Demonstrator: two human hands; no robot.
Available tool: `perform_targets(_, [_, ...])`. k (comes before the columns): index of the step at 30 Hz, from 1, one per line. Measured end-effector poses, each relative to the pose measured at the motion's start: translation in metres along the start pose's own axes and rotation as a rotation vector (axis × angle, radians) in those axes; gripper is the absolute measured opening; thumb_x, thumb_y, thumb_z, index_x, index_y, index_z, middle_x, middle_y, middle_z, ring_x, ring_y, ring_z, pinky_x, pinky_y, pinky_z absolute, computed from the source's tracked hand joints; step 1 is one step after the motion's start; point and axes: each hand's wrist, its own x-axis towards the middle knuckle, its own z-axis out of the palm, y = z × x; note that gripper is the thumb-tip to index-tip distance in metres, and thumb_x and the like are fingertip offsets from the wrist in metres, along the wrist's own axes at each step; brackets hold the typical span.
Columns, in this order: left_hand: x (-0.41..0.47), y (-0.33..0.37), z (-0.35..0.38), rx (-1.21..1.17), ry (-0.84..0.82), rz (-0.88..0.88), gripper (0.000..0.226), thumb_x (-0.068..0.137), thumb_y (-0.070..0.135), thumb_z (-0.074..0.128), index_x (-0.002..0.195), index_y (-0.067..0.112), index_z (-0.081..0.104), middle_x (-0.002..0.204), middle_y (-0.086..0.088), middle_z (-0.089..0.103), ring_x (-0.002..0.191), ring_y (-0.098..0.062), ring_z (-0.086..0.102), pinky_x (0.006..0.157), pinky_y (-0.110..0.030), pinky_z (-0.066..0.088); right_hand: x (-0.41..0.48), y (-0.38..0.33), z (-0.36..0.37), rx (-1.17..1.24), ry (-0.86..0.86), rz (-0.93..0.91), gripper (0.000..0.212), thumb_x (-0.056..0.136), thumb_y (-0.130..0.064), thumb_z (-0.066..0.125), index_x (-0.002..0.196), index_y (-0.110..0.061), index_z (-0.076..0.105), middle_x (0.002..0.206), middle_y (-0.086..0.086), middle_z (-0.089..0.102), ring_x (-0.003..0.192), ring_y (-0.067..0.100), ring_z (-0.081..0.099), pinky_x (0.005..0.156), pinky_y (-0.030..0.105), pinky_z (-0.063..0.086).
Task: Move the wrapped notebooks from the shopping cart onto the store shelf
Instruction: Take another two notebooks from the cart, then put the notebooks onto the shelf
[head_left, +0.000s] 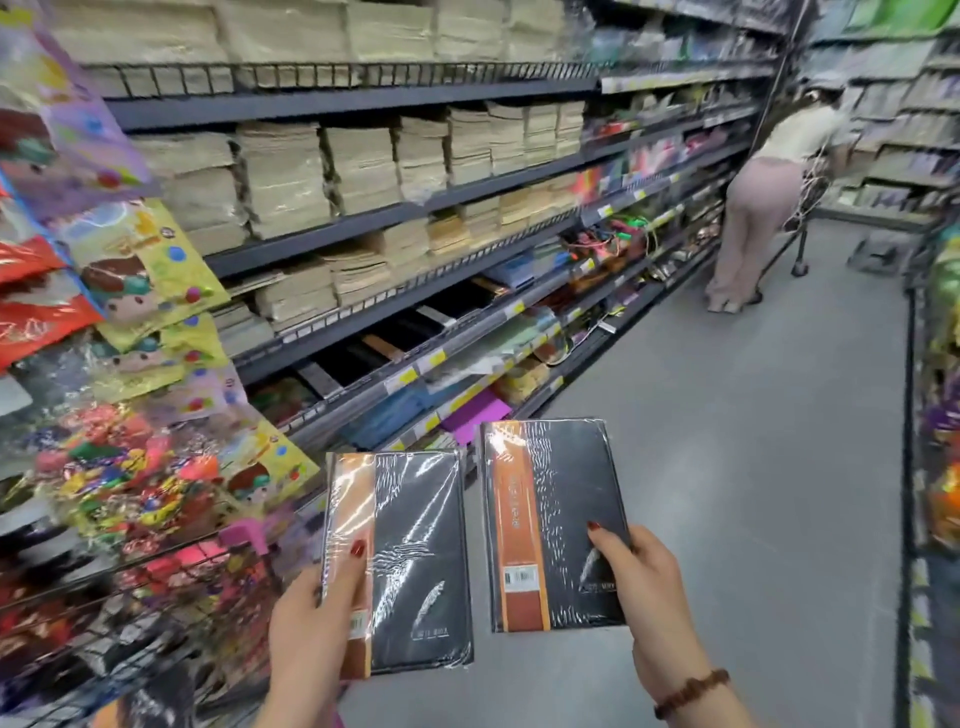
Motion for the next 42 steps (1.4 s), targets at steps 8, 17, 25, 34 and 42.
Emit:
perform_targets(8, [0.039, 0.037, 0.071, 0.016, 0.003, 0.004, 0.022, 0.088, 0.037, 0.062, 0.074, 0.021, 0.068, 0.080, -0.007, 0.068, 0.085, -0.028, 0.061, 0.076, -0.036, 0.042, 0.072, -0.009, -0.025, 0.004, 0.026, 0.023, 0.012, 0.085, -0.014, 0.064, 0.075, -0.008, 0.063, 0.073, 0.015, 0.062, 0.068, 0.026, 0.059, 0.068, 0.042, 0.051])
perform_targets(17, [0.135, 0.049, 0.171, -0.074, 0.037, -0.040, 0.041, 0.087, 0.041, 0.062, 0.066, 0.006, 0.064, 0.069, -0.013, 0.066, 0.065, -0.028, 0.057, 0.059, -0.034, 0.037, 0.210, -0.021, -0.011, -0.079, 0.010, 0.046, 0.017, 0.083, -0.014, 0.066, 0.073, -0.003, 0.058, 0.070, 0.011, 0.057, 0.066, 0.021, 0.053, 0.063, 0.032, 0.042])
perform_targets(25, [0.198, 0.075, 0.226, -0.111, 0.101, -0.106, 0.024, 0.087, 0.041, 0.062, 0.079, 0.018, 0.064, 0.082, -0.009, 0.067, 0.077, -0.030, 0.062, 0.069, -0.037, 0.045, 0.310, -0.038, 0.006, -0.087, -0.079, 0.083, 0.021, 0.083, -0.015, 0.066, 0.086, 0.006, 0.061, 0.074, 0.013, 0.061, 0.069, 0.022, 0.055, 0.068, 0.034, 0.044])
perform_targets(34, [0.242, 0.095, 0.293, -0.122, 0.262, -0.169, 0.029, 0.087, 0.039, 0.062, 0.078, 0.012, 0.065, 0.074, -0.009, 0.066, 0.067, -0.028, 0.058, 0.064, -0.036, 0.042, 0.436, -0.063, 0.020, -0.138, -0.285, 0.082, 0.011, 0.085, -0.009, 0.063, 0.075, -0.006, 0.064, 0.065, 0.005, 0.061, 0.058, 0.016, 0.056, 0.056, 0.025, 0.045])
perform_targets(42, [0.248, 0.118, 0.347, -0.140, 0.465, -0.176, 0.024, 0.091, 0.031, 0.058, 0.081, 0.011, 0.067, 0.072, -0.006, 0.063, 0.063, -0.018, 0.053, 0.043, -0.014, 0.039, 0.533, -0.080, 0.034, -0.219, -0.530, 0.166, 0.015, 0.085, -0.015, 0.065, 0.083, -0.001, 0.062, 0.077, 0.013, 0.063, 0.070, 0.023, 0.057, 0.067, 0.035, 0.046])
